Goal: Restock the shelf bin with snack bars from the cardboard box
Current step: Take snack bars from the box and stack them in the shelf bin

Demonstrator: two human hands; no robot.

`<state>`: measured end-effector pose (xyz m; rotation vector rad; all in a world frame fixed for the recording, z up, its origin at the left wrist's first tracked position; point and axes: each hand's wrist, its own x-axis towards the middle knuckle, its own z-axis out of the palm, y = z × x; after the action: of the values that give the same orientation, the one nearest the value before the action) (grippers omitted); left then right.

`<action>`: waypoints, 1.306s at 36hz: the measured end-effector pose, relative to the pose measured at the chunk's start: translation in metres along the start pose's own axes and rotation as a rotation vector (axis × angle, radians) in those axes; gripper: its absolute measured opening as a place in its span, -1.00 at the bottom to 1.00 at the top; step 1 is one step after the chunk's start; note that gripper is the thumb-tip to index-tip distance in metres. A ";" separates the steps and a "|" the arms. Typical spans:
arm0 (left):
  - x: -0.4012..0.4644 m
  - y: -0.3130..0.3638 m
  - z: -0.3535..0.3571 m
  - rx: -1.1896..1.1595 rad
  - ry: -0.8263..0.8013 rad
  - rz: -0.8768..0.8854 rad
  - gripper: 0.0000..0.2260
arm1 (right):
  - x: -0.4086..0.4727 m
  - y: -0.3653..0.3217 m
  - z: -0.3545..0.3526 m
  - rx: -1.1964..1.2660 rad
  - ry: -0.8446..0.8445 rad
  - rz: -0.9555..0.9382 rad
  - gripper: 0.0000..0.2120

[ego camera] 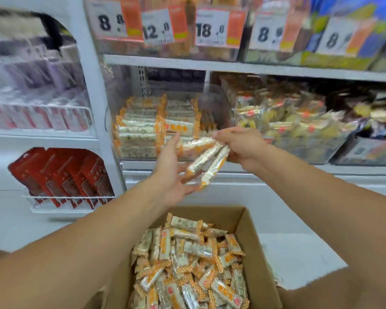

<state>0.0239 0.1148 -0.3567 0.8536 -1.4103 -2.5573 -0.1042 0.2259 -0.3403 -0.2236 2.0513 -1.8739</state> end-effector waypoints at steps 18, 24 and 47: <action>0.111 0.116 -0.029 1.214 -0.144 0.652 -0.26 | 0.097 -0.045 0.051 0.103 0.041 0.044 -0.79; 0.141 0.127 -0.051 1.347 -0.033 0.758 -0.38 | 0.114 -0.041 0.061 -0.154 -0.012 0.018 -0.68; 0.136 0.127 -0.069 1.726 0.193 0.920 -0.39 | 0.121 -0.037 0.052 -1.327 -0.350 -0.312 -0.13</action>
<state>-0.0767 -0.0559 -0.3407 0.2253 -2.7451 -0.2399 -0.2024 0.1316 -0.3252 -1.1128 2.6964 -0.2213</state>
